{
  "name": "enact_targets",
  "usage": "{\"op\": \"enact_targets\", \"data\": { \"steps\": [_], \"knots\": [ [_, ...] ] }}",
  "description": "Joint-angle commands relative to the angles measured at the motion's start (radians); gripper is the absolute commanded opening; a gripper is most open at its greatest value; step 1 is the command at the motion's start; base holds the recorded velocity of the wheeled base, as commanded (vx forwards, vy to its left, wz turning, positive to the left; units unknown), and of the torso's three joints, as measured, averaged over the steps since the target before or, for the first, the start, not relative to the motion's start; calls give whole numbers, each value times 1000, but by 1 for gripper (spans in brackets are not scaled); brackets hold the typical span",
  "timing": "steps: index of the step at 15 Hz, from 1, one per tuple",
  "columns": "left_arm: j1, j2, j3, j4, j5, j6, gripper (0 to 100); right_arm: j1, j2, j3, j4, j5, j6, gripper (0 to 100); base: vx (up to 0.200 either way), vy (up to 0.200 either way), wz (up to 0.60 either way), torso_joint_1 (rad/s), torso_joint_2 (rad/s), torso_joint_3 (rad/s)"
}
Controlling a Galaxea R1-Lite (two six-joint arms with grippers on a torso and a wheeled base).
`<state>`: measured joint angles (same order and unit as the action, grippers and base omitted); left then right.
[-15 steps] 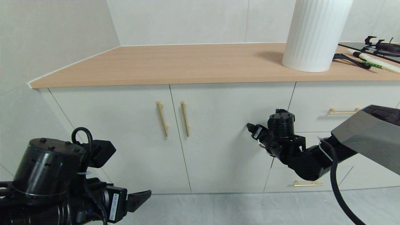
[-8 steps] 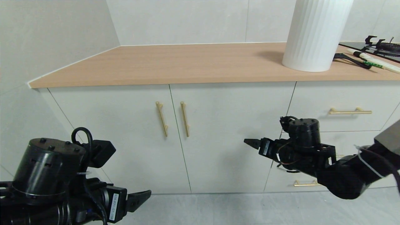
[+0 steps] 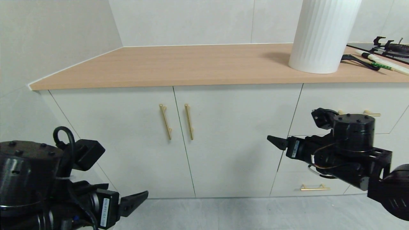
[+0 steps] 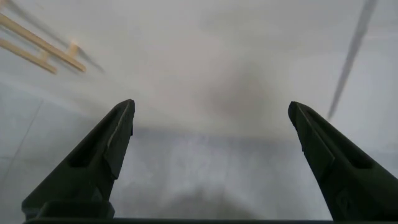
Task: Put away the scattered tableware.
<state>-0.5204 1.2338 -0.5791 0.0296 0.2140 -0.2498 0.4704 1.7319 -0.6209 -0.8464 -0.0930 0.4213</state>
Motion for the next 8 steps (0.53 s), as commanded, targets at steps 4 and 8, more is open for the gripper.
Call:
{"op": "enact_targets", "data": {
  "steps": [4,8],
  "knots": [
    [14,-329,74,9,102,87,100,-82,-535,308,1,-79,-190,100,0,0,0,0,0,0],
    [131,-633,150,76,105,181,100,-185,-933,434,69,-73,-297,100,0,0,0,0,0,0]
  ]
}}
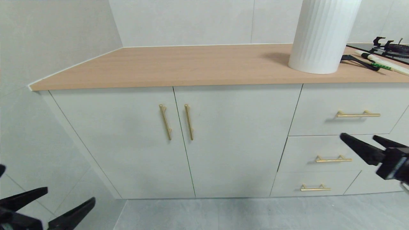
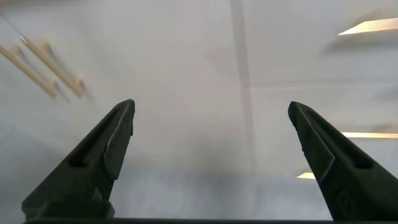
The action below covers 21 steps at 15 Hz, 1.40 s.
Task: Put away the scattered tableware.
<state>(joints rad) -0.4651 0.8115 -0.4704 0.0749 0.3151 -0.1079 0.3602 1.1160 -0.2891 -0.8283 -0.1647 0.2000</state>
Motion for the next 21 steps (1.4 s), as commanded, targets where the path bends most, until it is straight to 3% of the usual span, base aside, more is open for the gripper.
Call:
{"op": "enact_targets", "data": {
  "steps": [1,3,4,6,8,12,14,15,17,19,21],
  "knots": [
    [106,-290,38,46,4,51,100,-81,-436,104,147,-3,-111,100,0,0,0,0,0,0],
    [129,-410,33,60,4,82,100,-90,-617,90,344,-7,-134,100,0,0,0,0,0,0],
    [158,-525,35,92,4,112,100,-164,-763,61,518,-9,-140,100,0,0,0,0,0,0],
    [212,-637,23,171,2,168,100,-236,-924,19,684,1,-168,100,0,0,0,0,0,0],
    [267,-693,13,198,-1,174,100,-239,-1021,4,793,-13,-232,100,0,0,0,0,0,0],
    [332,-713,53,186,19,165,100,-259,-1018,18,791,-105,-232,100,0,0,0,0,0,0],
    [378,-716,52,177,56,166,100,-356,-1082,36,824,-95,-238,100,0,0,0,0,0,0],
    [425,-742,55,181,44,180,100,-366,-1116,59,851,-91,-246,100,0,0,0,0,0,0],
    [457,-807,84,186,-21,191,100,-366,-1116,114,845,-87,-235,100,0,0,0,0,0,0],
    [459,-811,159,166,-39,183,100,-366,-1116,209,831,-56,-244,100,0,0,0,0,0,0],
    [459,-811,288,31,-113,174,100,-366,-1116,289,749,22,-241,100,0,0,0,0,0,0]
  ]
}}
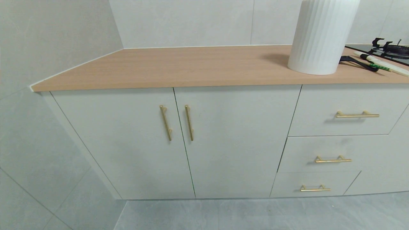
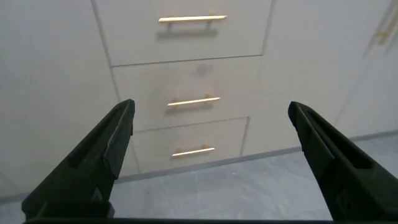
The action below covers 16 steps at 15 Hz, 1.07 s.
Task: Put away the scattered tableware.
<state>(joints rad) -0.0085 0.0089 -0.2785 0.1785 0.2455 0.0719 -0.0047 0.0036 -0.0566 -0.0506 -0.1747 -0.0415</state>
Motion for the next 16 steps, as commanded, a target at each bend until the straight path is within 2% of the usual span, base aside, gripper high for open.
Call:
{"op": "enact_targets", "data": {
  "steps": [1,2,3,6,7,10,11,12,13,14,15,16],
  "knots": [
    [2,-9,168,-169,-81,-7,100,-1,-4,57,-3,44,2,100,0,0,0,0,0,0],
    [2,-9,228,-238,-111,-9,100,-1,-4,57,-9,46,0,100,0,0,0,0,0,0],
    [2,-9,269,-264,-132,-9,100,-1,-4,57,-9,61,0,100,0,0,0,0,0,0],
    [2,-9,279,-241,-163,-12,100,-1,-4,57,60,167,2,100,0,0,0,0,0,0],
    [2,-9,279,-225,-212,-23,100,-1,-4,57,45,170,5,100,0,0,0,0,0,0],
    [2,-9,279,-220,-304,-29,100,0,-4,57,43,176,11,100,0,0,0,0,0,0],
    [2,-9,279,-217,-285,-24,100,0,-4,57,43,176,12,100,0,0,0,0,0,0],
    [4,-9,279,-203,-235,-20,100,0,-4,57,43,176,11,100,0,0,0,0,0,0],
    [12,-3,277,-166,-213,-43,100,-1,-4,57,43,175,12,100,0,0,0,0,0,0],
    [10,-6,279,-183,-215,-55,100,0,-4,57,43,175,15,100,0,0,0,0,0,0],
    [9,-7,279,-182,-216,-40,100,0,-4,57,43,175,18,100,0,0,0,0,0,0],
    [7,-7,279,-182,-218,-38,100,0,-4,57,43,175,17,100,0,0,0,0,0,0]
  ]
}}
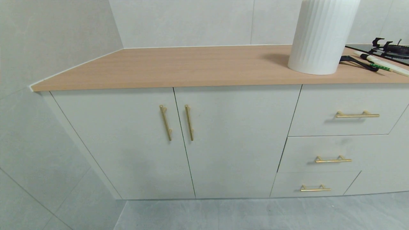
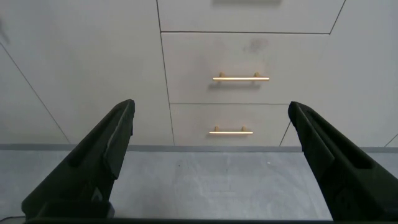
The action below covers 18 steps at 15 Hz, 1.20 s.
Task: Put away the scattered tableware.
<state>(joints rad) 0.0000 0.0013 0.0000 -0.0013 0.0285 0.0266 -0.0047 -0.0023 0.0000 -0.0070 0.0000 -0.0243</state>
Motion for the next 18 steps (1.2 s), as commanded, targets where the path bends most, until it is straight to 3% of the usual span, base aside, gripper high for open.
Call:
{"op": "enact_targets", "data": {
  "steps": [1,13,18],
  "knots": [
    [-2,-1,0,0,1,-31,100,0,2,0,-1,0,0,100,0,0,0,0,0,0],
    [0,0,0,0,1,-34,100,0,2,0,-1,0,6,100,0,0,0,0,0,0],
    [-2,0,0,0,1,-34,100,0,2,0,-1,0,6,100,0,-200,0,4,1,2]
  ]
}}
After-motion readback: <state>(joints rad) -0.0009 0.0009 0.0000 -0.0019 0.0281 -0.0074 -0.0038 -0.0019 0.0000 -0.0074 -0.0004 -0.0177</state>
